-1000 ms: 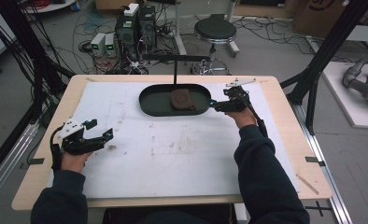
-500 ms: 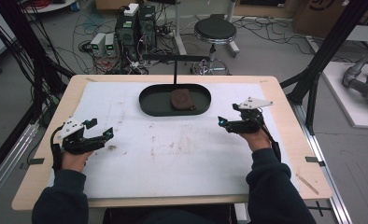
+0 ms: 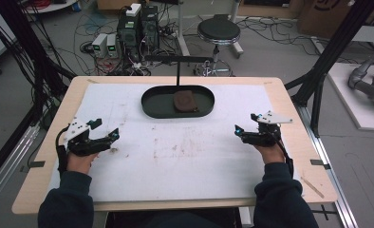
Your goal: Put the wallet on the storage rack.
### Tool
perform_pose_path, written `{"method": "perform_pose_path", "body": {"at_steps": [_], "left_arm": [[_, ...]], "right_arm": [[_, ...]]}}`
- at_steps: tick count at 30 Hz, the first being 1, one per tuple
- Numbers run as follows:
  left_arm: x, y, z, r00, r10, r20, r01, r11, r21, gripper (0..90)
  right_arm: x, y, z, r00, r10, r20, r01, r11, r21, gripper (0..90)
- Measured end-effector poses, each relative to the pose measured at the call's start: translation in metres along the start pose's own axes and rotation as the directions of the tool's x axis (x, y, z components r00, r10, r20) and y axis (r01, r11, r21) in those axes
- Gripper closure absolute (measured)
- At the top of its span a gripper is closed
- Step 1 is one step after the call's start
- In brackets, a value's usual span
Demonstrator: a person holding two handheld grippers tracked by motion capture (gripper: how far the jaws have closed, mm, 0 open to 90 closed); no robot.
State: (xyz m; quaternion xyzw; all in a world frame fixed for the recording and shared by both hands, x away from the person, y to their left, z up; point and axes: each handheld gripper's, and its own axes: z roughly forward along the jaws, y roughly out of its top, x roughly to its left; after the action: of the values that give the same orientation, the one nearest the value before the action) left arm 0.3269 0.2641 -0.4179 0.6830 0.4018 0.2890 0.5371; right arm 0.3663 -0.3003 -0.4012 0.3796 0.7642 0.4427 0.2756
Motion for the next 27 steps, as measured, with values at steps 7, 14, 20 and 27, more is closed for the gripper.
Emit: {"method": "perform_pose_path", "body": {"at_steps": [7,14,20,27], "left_arm": [[-0.001,0.000,0.001,1.0000,0.004,0.004,-0.004,1.0000,0.002,19.6],[0.001,0.000,0.001,1.0000,-0.008,-0.004,0.008,1.0000,-0.005,19.6],[0.002,-0.001,0.001,1.0000,-0.008,-0.004,0.008,0.9999,-0.008,19.6],[0.001,-0.001,0.001,1.0000,-0.010,0.001,0.010,0.9999,-0.007,19.6]], "right_arm": [[0.003,-0.003,-0.004,1.0000,-0.009,-0.003,0.009,0.9999,0.007,19.6],[0.004,-0.006,-0.012,0.9999,-0.016,0.005,0.016,0.9999,0.006,19.5],[0.004,-0.006,-0.013,0.9999,-0.015,0.003,0.014,0.9999,0.007,19.5],[0.003,-0.007,-0.012,0.9999,-0.012,0.010,0.012,0.9998,0.014,19.6]]}}
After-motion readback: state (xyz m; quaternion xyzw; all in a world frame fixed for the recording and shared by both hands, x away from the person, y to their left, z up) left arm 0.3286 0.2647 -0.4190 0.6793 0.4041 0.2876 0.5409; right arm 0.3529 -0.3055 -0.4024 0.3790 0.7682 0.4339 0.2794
